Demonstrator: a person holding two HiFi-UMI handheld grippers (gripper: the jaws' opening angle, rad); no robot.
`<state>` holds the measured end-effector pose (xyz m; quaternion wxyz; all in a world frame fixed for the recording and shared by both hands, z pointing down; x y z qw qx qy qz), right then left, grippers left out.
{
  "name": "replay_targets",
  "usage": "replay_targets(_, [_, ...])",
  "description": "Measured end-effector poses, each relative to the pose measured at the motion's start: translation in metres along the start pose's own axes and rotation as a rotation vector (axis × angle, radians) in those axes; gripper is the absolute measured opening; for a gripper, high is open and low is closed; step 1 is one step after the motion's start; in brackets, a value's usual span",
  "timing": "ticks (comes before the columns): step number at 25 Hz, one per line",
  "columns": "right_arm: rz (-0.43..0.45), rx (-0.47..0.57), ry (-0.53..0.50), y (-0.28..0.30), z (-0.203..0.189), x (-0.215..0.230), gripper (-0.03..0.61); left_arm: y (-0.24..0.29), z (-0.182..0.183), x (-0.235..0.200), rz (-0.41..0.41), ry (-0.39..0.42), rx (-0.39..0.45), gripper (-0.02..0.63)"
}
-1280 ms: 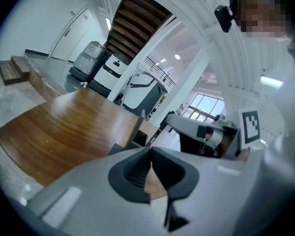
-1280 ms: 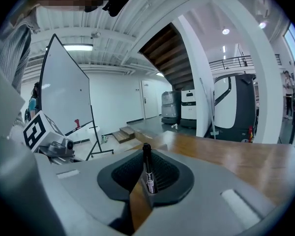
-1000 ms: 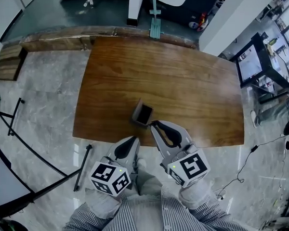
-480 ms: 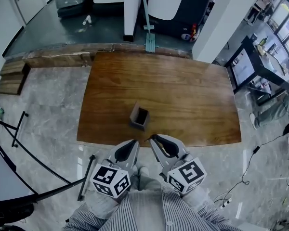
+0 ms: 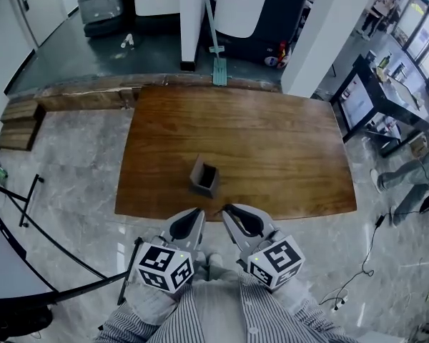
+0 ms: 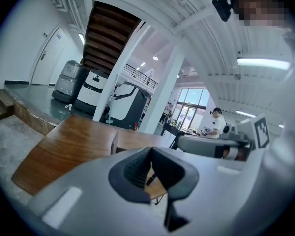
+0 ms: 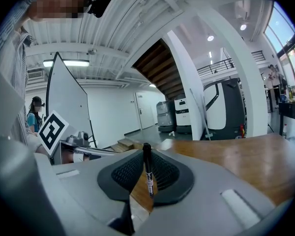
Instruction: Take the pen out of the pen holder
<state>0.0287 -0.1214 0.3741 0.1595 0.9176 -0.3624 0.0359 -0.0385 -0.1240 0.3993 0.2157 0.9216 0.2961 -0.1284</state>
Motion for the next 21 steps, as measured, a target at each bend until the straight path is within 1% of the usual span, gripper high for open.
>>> replay_targets(7, [0.01, 0.005, -0.009, -0.001, 0.002, -0.001, 0.046, 0.0, -0.003, 0.004, 0.014, 0.008, -0.025, 0.008])
replay_targets(14, [0.022, 0.004, -0.027, -0.006, 0.003, -0.007, 0.046, -0.003, -0.003, 0.009, 0.022, -0.001, -0.013, 0.008])
replay_targets(21, [0.031, -0.002, -0.045, -0.012, 0.004, -0.015, 0.045, -0.011, -0.003, 0.013, 0.022, -0.042, 0.004, 0.008])
Point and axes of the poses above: the fingertips, and each gripper's own axes: y forward along the fingers, x to its right, z out of its top, the point moved 1 cm from there along -y, backward along the fingers, and after that the axes turned 2 degrees about -x, right-handed, at the moved point
